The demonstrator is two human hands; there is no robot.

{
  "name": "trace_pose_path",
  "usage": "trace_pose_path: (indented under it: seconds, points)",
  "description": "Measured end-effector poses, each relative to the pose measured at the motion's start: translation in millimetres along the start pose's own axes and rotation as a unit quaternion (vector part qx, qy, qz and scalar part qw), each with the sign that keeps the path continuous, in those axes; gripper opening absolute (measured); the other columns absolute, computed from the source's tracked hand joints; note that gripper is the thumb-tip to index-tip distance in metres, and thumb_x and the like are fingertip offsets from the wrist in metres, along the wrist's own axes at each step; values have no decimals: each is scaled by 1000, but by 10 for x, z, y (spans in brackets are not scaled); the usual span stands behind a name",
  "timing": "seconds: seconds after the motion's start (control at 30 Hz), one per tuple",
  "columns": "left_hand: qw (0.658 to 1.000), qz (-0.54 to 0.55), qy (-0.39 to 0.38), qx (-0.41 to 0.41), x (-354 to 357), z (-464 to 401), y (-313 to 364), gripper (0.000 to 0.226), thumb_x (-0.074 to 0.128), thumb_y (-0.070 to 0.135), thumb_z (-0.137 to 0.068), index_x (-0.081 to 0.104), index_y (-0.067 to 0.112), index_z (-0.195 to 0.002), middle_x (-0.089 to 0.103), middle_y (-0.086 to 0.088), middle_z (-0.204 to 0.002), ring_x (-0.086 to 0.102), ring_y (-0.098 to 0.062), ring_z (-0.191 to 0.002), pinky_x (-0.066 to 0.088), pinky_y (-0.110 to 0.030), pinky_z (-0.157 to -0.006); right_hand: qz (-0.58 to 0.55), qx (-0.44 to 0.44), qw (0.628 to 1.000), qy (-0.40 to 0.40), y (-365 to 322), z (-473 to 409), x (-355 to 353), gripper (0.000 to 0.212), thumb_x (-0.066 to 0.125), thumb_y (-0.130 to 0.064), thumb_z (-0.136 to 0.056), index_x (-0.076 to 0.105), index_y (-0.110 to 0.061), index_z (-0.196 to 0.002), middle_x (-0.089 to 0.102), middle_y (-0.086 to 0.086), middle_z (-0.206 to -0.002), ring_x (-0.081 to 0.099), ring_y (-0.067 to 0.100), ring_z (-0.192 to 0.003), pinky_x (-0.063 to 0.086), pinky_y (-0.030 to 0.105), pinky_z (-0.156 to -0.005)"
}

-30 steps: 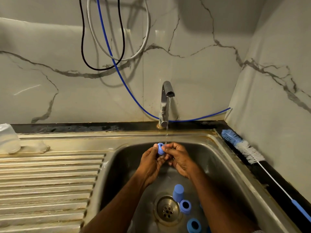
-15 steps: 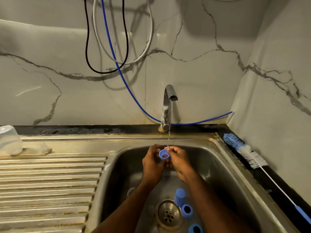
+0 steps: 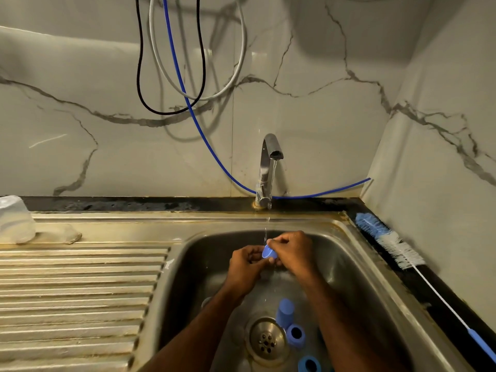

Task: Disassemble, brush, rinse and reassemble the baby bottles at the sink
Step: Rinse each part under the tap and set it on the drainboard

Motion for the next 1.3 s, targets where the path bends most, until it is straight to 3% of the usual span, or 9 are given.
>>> trace_pose_path:
  seconds: [0.13, 0.23, 0.37, 0.57, 0.6, 0.7, 0.77, 1.0, 1.3]
  points:
    - [1000, 9, 9, 12, -22, -15, 32, 28, 72, 9, -90, 68, 14, -117, 78, -1, -99, 75, -16, -87, 57, -24, -66, -6, -29, 1000, 9, -107, 37, 3, 10, 80, -24, -83, 80, -15, -87, 75, -1, -76, 72, 13, -67, 63, 37, -68]
    - [999, 13, 14, 28, -25, -31, 58, 36, 70, 2, -90, 66, 19, -122, 77, 1, -105, 75, -19, -92, 60, -38, -74, 6, -52, 998, 31, -184, 53, -42, 15, 79, -20, -83, 80, -13, -97, 77, 1, -89, 71, 11, -80, 56, 21, -71]
    - [998, 22, 4, 56, 11, -38, 147, 48, 64, -4, -92, 61, 33, -122, 75, 8, -112, 72, -11, -101, 59, -26, -77, -3, -48, 997, 52, -206, 57, -66, 23, 77, -18, -86, 76, -10, -108, 76, 4, -99, 71, 14, -88, 58, 24, -79]
    - [996, 35, 32, 80, -47, -80, 191, 50, 63, -11, -89, 61, 16, -132, 73, 4, -117, 69, -9, -109, 57, -29, -92, -63, -46, 995, 66, -234, 26, -86, 17, 75, -10, -87, 76, -8, -103, 76, 4, -94, 69, 11, -80, 56, 20, -74]
    - [995, 31, 44, 85, -76, -85, 200, 49, 63, -11, -89, 62, 15, -131, 73, 6, -116, 69, -6, -110, 56, -26, -93, -76, -39, 994, 64, -213, 1, -57, 15, 75, -8, -87, 76, -8, -102, 76, 5, -94, 70, 12, -80, 56, 21, -74]
    - [989, -19, 84, 118, -175, -92, 257, 50, 62, -12, -89, 66, 23, -124, 74, 7, -114, 70, -5, -105, 56, -23, -91, -151, 3, 987, 48, -130, -41, 55, 9, 73, -6, -88, 73, -14, -92, 76, 8, -93, 73, 19, -83, 62, 42, -80]
    - [984, -52, 105, 134, -246, -102, 280, 47, 62, -11, -88, 69, 22, -122, 75, 6, -111, 71, -4, -100, 57, -21, -89, -212, 46, 976, 28, -70, -37, 142, 6, 70, -7, -91, 71, -13, -90, 75, 12, -94, 74, 23, -83, 62, 48, -78]
    - [981, -82, 116, 132, -397, -118, 263, 31, 67, 12, -94, 70, 17, -124, 73, 7, -114, 67, 3, -104, 53, -15, -91, -404, 159, 898, -66, -15, 140, 392, 14, 59, -11, -99, 66, -4, -109, 73, 18, -102, 75, 26, -85, 61, 30, -68]
    - [988, -63, 49, 133, -357, -85, 239, 20, 61, 15, -99, 71, 18, -116, 76, 4, -104, 71, -7, -99, 58, -25, -89, -402, 223, 884, -83, 75, 232, 395, 17, 60, -12, -99, 65, 2, -107, 75, 21, -88, 75, 26, -72, 60, 29, -59]
Point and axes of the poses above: each hand's wrist, its own z-axis away from the middle knuckle, its own x-axis out of the palm, y = z × x, the point moved 8 cm from there along -z, towards the middle knuckle
